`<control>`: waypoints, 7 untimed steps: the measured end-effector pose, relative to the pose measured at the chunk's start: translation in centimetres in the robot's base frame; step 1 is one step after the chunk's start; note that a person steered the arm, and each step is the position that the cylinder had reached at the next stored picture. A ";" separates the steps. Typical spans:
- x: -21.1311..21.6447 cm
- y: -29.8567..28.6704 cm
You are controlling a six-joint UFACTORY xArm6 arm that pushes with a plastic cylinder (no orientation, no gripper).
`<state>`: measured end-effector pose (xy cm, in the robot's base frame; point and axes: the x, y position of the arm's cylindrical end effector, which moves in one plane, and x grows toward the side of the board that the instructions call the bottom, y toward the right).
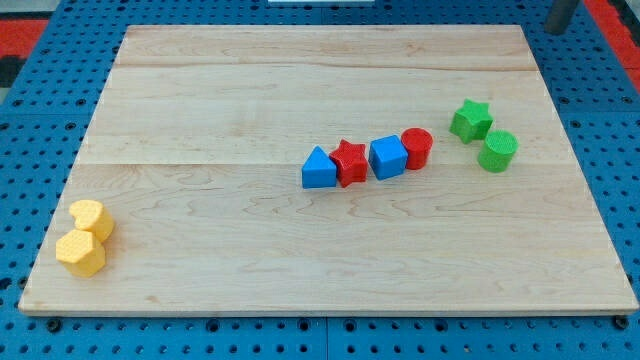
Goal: Place the red star above the blue triangle
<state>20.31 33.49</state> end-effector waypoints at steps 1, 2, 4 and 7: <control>0.0 0.0; 0.4 1.1; 2.4 1.1; 12.2 -1.9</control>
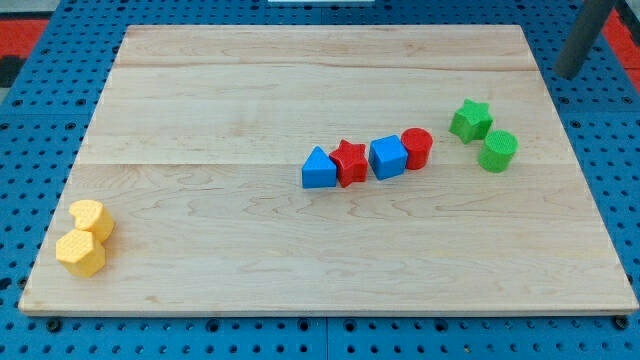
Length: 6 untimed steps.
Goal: Place the red star above the blue triangle
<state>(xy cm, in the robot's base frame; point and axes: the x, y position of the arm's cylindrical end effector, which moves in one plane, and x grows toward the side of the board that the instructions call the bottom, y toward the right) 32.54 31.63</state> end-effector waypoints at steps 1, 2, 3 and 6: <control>11.5 0.1; 17.0 -4.1; 15.6 -17.6; 12.6 -28.2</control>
